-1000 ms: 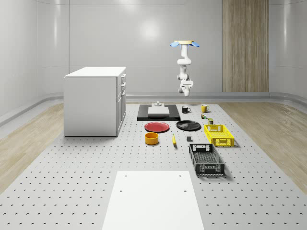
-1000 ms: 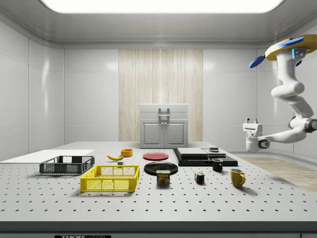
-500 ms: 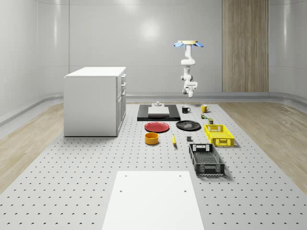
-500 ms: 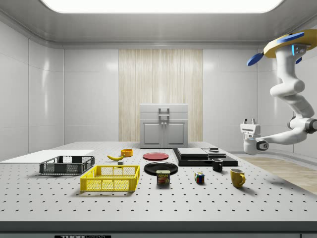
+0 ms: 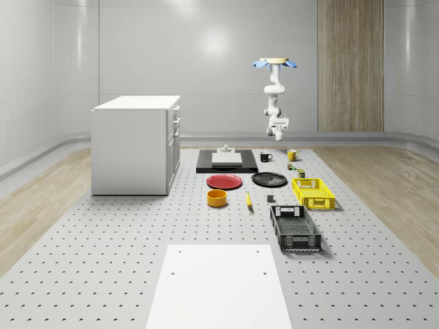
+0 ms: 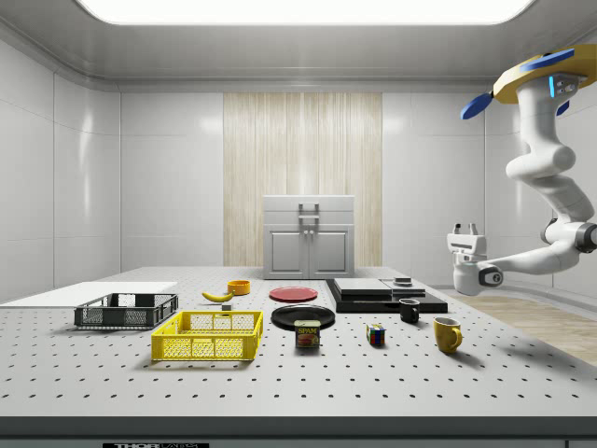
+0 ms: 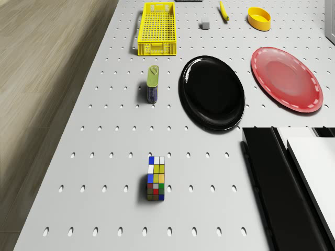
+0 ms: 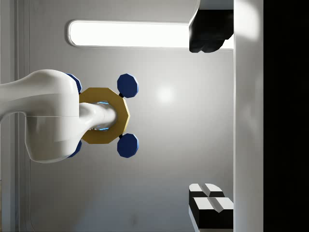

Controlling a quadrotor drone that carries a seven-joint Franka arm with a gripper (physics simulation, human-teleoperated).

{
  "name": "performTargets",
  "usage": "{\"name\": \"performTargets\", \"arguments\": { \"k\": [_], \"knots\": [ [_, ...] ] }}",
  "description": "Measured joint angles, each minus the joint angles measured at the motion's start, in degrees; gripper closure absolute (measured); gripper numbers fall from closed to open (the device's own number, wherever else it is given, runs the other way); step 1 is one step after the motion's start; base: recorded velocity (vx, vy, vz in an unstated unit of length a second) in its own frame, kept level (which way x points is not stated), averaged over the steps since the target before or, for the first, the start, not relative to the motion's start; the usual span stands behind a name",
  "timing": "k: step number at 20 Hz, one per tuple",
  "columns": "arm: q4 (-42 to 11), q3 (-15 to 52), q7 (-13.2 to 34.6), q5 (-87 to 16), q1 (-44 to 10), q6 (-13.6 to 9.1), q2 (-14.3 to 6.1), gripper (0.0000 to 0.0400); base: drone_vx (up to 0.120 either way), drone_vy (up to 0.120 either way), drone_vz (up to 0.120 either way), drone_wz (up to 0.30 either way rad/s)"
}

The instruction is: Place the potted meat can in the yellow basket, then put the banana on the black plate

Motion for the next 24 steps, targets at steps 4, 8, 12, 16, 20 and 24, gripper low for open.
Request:
{"name": "performTargets", "arguments": {
  "k": [4, 8, 12, 16, 20, 24],
  "knots": [
    [-0.1, 0.1, 0.0, -0.1, 0.0, 0.2, -0.1, 0.0000, 0.120, 0.120, 0.000, 0.000],
    [-0.2, 0.3, 0.0, -0.3, -0.1, 0.3, -0.2, 0.0000, 0.120, 0.120, 0.000, 0.000],
    [-0.4, 0.6, 0.1, -0.8, -0.2, 0.5, -0.4, 0.0000, 0.120, 0.120, 0.000, 0.000],
    [-0.5, 1.3, 0.2, -1.7, -0.4, 0.7, -0.5, 0.0000, 0.120, 0.040, 0.000, 0.000],
    [-0.7, 2.6, 0.4, -3.6, -0.8, 0.9, -0.6, 0.0000, 0.120, 0.000, 0.000, 0.000],
    [-1.1, 5.1, 0.9, -7.1, -1.6, 1.1, -0.8, 0.0000, 0.120, 0.000, -0.080, 0.000]
  ]
}}
